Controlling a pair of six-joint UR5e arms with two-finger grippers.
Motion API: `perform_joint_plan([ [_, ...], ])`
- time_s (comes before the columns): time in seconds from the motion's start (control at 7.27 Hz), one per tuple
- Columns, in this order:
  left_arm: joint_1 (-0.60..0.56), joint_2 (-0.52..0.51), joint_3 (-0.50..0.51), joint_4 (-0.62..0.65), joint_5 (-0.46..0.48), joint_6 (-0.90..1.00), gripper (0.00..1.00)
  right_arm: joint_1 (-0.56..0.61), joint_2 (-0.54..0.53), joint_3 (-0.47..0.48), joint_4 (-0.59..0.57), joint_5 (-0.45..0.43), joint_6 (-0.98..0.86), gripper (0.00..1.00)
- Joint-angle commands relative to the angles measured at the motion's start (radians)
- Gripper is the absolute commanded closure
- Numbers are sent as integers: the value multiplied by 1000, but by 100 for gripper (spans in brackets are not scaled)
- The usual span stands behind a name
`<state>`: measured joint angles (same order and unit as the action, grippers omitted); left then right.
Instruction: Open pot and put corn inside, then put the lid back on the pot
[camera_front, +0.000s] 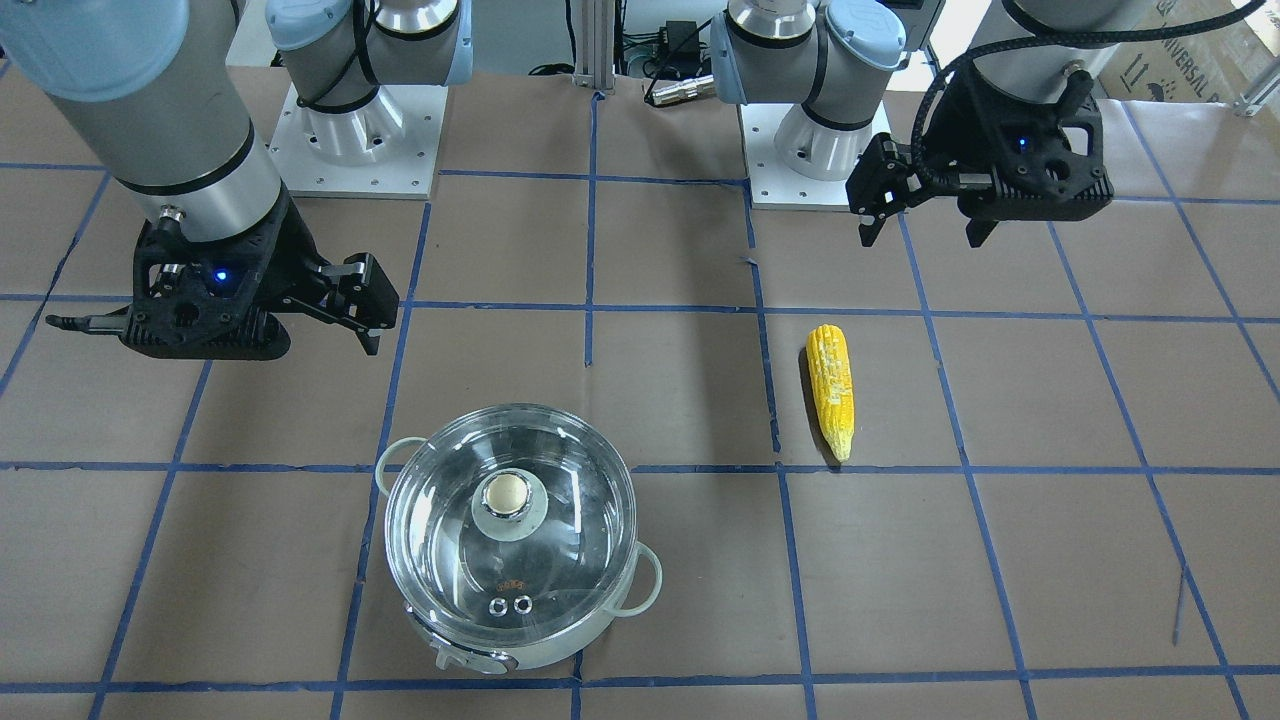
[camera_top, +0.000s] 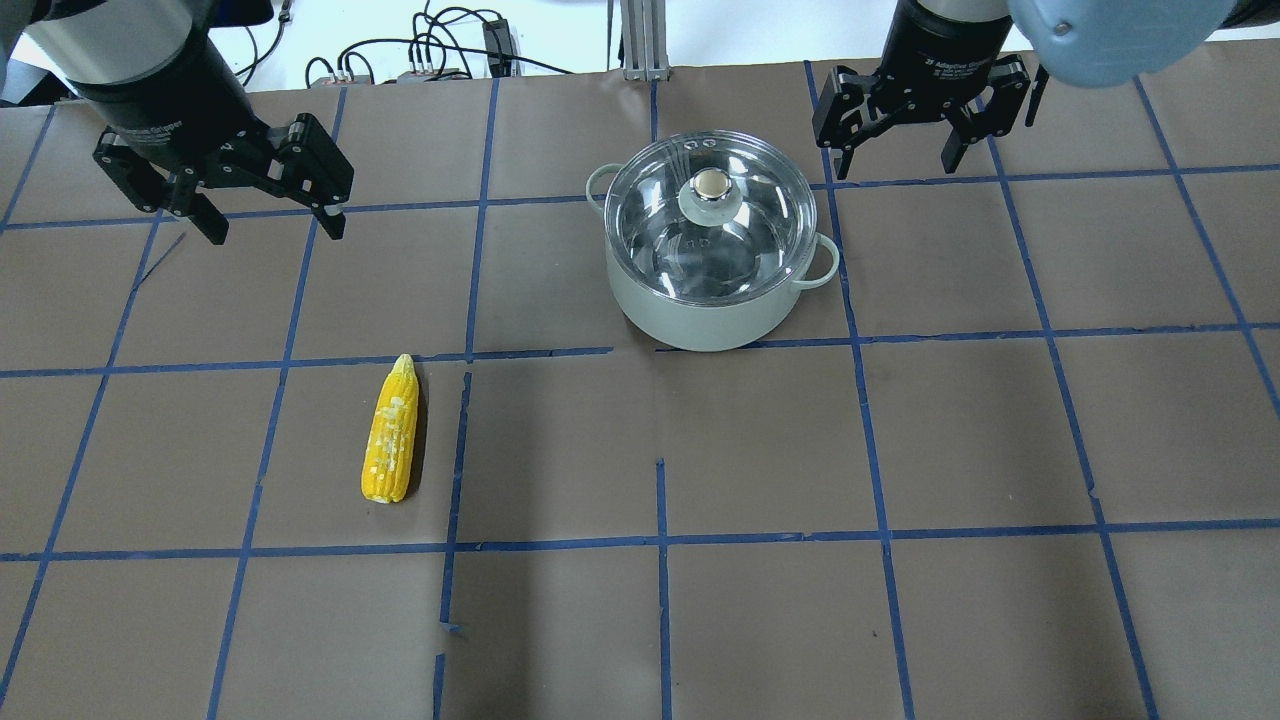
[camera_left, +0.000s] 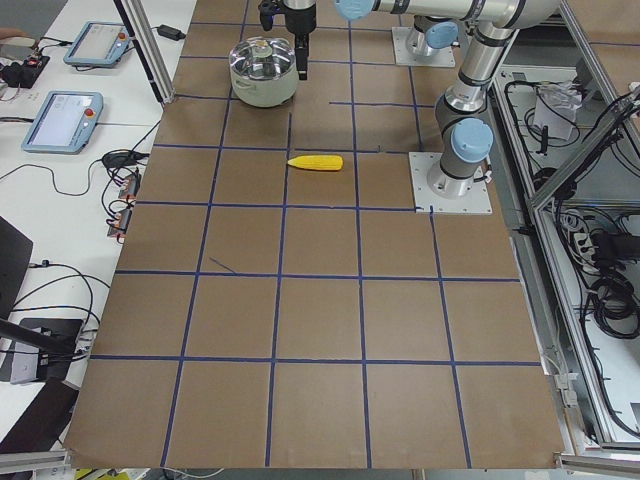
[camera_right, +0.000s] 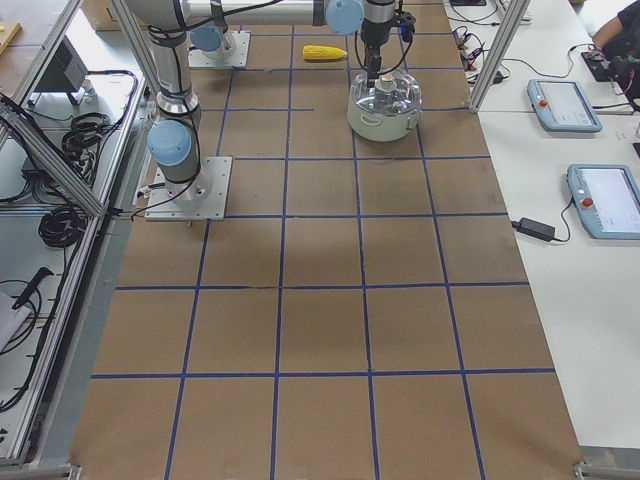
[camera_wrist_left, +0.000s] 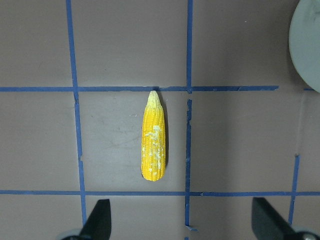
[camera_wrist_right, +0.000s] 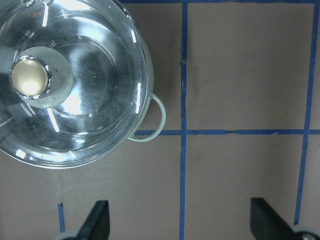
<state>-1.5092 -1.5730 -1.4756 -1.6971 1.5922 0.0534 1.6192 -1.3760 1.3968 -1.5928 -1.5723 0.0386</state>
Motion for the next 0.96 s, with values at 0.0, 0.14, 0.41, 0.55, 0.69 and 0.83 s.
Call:
perform_joint_plan([
  [0.0,0,2,1,0,-1,0,0,-7,0,-2,-1,-5,-93,0],
  [0.14,0,4,1,-1,-3,2,0,-7,0,-4,2,-3,-92,0],
  [0.41,-2,7,-5,-1,-3,3,0,-9,5,-12,11,-2,-88,0],
  [0.55,-2,5,-5,5,0,0,0,-9,3,-12,13,0,-79,0],
  [0.69,-2,5,-6,-4,-1,9,0,-7,0,-12,14,5,-77,0],
  [0.83,-2,8,-12,-1,0,3,0,-5,0,-13,16,5,-77,0],
])
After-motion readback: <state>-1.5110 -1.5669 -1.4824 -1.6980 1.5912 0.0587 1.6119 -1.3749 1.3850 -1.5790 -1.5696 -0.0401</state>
